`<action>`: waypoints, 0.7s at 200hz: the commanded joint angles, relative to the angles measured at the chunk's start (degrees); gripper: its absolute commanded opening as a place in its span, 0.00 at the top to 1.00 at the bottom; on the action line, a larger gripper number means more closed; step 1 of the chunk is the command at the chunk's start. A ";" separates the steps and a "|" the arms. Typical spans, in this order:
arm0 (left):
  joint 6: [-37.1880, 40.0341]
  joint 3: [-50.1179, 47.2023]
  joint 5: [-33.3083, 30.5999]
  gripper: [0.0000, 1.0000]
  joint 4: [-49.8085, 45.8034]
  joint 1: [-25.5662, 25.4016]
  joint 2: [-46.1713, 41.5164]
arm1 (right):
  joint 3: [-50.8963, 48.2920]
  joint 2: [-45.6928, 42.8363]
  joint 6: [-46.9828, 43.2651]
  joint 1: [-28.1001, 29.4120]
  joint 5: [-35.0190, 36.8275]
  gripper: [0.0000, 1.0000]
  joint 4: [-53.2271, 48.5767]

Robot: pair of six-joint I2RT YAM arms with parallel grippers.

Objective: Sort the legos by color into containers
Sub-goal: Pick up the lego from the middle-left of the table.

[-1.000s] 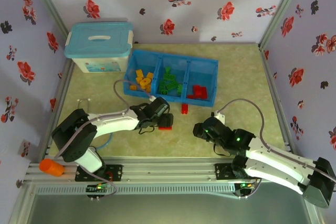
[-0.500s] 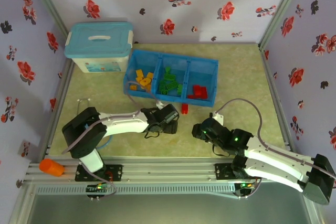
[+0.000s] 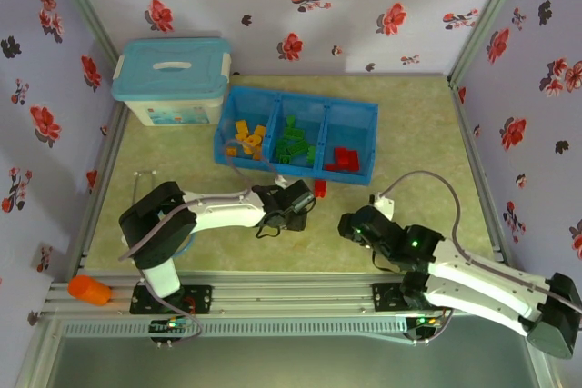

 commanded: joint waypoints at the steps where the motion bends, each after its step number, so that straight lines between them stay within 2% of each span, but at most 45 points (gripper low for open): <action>1: 1.04 1.63 -0.85 0.48 -1.92 -0.32 -1.07 | 0.82 -5.44 5.81 0.25 8.97 0.25 -11.40; 31: 5.32 5.12 -1.53 0.47 -1.16 -0.20 -4.52 | -1.86 -14.52 9.10 0.23 10.69 0.25 -16.02; 57: 10.84 13.42 -1.69 0.47 -3.17 0.46 -3.82 | -3.24 -15.89 9.41 0.30 9.47 0.25 -16.27; 110: 16.55 32.74 2.86 0.47 -6.36 4.01 7.14 | -5.05 -9.42 8.47 0.28 4.56 0.25 -9.59; 140: 17.87 43.47 7.59 0.46 -9.01 5.51 14.87 | -5.05 -10.26 8.23 0.39 4.23 0.25 -10.18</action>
